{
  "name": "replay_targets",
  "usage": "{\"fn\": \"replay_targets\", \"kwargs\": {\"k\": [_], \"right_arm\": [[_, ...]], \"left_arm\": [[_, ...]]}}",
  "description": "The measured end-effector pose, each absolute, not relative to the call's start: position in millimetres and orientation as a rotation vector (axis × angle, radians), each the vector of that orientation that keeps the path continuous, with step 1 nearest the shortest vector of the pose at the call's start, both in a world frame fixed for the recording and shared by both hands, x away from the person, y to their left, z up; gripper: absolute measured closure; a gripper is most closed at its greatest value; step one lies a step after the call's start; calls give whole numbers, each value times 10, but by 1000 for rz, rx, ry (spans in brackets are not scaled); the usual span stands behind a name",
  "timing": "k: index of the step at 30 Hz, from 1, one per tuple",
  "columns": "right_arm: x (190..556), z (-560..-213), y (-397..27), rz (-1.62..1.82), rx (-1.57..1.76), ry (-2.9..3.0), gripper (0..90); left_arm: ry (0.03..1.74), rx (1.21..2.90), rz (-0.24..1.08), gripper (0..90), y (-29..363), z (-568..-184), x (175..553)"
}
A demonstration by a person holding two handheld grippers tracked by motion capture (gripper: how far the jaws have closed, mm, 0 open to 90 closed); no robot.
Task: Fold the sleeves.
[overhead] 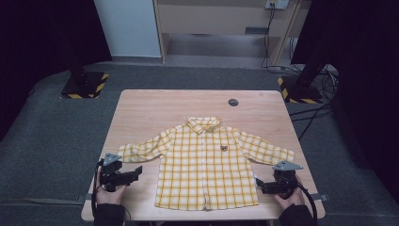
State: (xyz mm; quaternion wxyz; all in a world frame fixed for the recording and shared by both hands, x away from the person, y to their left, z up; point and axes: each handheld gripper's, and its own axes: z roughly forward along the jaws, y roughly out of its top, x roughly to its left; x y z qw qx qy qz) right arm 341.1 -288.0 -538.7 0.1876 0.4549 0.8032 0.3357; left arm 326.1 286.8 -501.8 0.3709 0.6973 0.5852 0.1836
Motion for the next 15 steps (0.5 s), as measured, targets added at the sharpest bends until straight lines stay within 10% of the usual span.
{"fn": "replay_targets", "kwargs": {"k": [15], "right_arm": [[3415,-5387,-2879,946,1279,2261,5]], "left_arm": [[1579,1736,442,126,3116,-5055,3508]]}}
